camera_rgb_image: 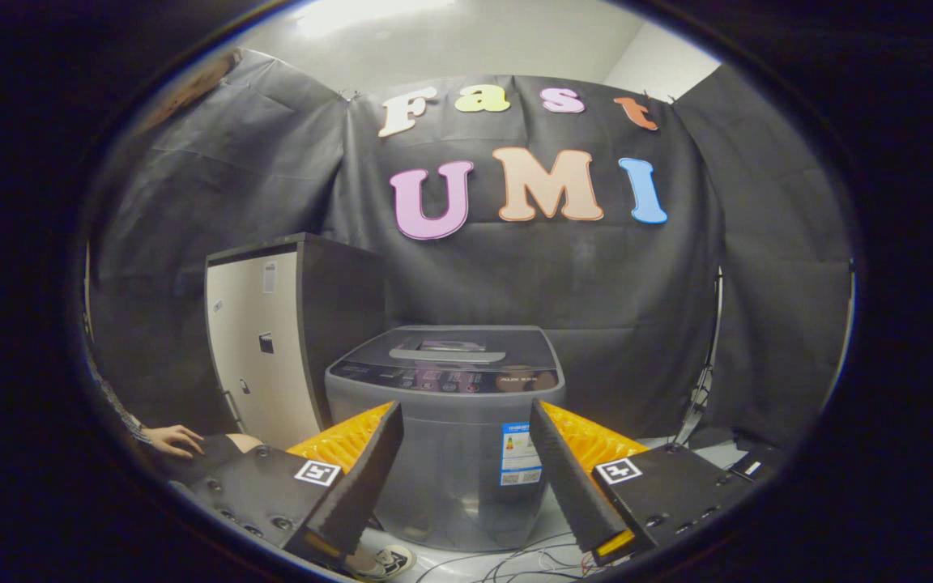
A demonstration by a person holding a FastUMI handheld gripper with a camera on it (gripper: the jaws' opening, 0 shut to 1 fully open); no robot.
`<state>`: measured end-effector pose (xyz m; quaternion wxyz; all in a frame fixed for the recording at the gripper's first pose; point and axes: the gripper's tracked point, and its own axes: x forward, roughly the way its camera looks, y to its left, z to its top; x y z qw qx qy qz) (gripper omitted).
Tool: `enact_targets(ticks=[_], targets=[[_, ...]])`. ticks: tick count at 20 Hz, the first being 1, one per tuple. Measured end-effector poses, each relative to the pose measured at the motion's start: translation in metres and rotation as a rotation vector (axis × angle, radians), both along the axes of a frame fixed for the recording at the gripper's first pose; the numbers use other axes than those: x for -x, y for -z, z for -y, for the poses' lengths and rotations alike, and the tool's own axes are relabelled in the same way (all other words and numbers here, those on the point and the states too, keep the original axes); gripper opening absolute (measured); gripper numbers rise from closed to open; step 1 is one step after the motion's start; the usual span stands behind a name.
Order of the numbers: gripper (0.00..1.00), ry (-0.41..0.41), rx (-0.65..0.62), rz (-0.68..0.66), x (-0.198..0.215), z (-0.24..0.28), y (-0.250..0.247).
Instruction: Put the clothes into the washing machine and then close the washing machine lid.
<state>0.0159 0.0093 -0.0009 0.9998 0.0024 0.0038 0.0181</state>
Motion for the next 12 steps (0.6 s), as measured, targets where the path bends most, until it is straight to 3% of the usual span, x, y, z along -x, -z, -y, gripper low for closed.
enact_targets(ticks=[12], targets=[[0.98, 0.015, 0.000, 0.000, -0.0013, 0.0024, 0.0008]])
